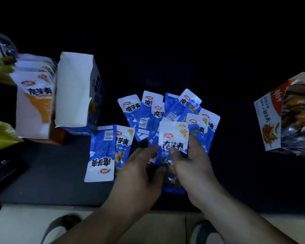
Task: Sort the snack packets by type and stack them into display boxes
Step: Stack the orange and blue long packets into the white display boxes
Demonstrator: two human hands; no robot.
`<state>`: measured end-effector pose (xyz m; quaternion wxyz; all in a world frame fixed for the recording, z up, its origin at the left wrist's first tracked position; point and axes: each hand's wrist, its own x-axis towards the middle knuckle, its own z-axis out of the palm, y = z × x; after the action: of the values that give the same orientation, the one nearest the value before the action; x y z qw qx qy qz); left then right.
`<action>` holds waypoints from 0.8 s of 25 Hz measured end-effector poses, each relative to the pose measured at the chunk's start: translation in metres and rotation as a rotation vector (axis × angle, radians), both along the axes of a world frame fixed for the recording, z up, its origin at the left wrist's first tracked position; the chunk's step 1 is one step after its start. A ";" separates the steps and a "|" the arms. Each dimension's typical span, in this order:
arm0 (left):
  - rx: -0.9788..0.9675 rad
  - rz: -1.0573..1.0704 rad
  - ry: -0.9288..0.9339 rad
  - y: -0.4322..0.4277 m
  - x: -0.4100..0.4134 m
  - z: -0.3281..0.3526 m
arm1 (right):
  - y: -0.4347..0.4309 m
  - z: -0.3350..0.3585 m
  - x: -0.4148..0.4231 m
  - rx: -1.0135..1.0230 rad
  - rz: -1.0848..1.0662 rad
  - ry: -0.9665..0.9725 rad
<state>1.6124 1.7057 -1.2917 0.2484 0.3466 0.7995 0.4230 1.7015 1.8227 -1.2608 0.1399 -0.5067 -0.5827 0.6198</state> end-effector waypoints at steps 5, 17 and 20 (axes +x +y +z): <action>-0.386 0.161 0.557 -0.061 -0.071 -0.017 | -0.002 -0.005 -0.016 -0.028 0.109 -0.015; -0.236 0.224 0.111 -0.078 -0.078 -0.021 | -0.005 -0.024 -0.028 0.027 0.163 0.102; 0.028 0.201 0.054 -0.075 -0.081 -0.001 | 0.000 -0.022 -0.024 0.049 0.118 0.101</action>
<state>1.5310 1.6303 -1.2930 0.1783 0.2796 0.8306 0.4474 1.6770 1.8226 -1.2829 0.1450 -0.4358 -0.6188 0.6372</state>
